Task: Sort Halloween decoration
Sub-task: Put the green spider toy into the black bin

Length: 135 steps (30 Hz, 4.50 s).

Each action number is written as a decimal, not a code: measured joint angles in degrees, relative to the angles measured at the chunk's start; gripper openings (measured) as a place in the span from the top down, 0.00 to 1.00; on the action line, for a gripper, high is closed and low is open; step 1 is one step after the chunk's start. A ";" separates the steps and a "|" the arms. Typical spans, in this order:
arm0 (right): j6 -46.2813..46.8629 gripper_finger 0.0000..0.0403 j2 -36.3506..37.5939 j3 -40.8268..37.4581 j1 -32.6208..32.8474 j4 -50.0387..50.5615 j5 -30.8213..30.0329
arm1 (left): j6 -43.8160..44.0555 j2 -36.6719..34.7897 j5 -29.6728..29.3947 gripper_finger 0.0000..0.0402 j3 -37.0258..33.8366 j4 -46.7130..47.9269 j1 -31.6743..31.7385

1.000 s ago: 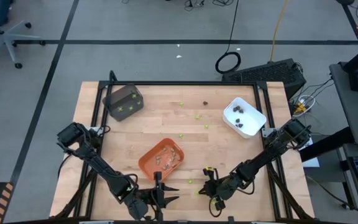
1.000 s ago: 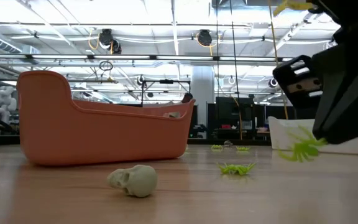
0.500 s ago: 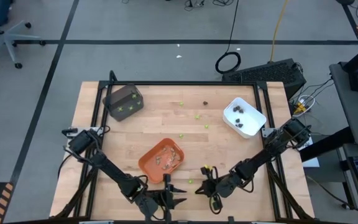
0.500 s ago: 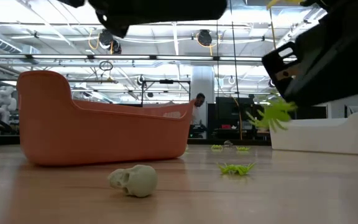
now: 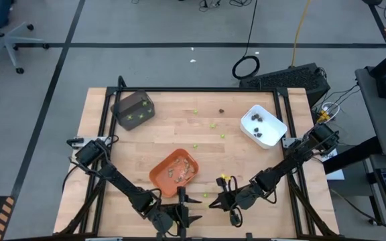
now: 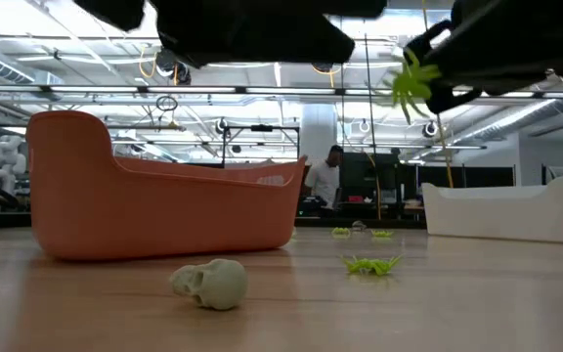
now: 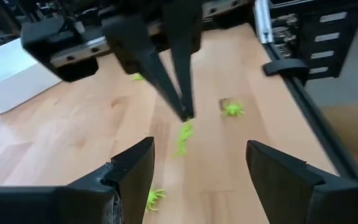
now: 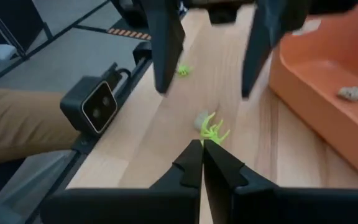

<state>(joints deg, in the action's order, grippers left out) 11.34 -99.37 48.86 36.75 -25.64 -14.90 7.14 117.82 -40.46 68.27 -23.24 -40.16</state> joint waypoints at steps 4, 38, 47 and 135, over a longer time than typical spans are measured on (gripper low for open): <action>-0.79 1.00 1.13 0.02 -0.02 -1.45 0.01 | 0.01 0.00 -0.01 0.37 0.00 -0.40 1.06; -1.98 0.90 1.13 0.04 -0.40 -4.12 0.00 | -1.58 0.04 1.19 1.00 0.04 -1.52 1.88; 0.03 0.60 4.55 0.02 0.04 4.27 -2.25 | -0.36 -1.24 1.28 1.00 0.04 -1.33 0.38; -0.81 0.57 7.32 0.00 7.47 17.34 -18.34 | 36.06 -44.70 -2.34 1.00 -2.01 93.64 36.11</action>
<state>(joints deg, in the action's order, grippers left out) 10.52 -92.05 48.86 44.22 -8.30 -33.23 43.20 73.12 -42.80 66.26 70.41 -4.05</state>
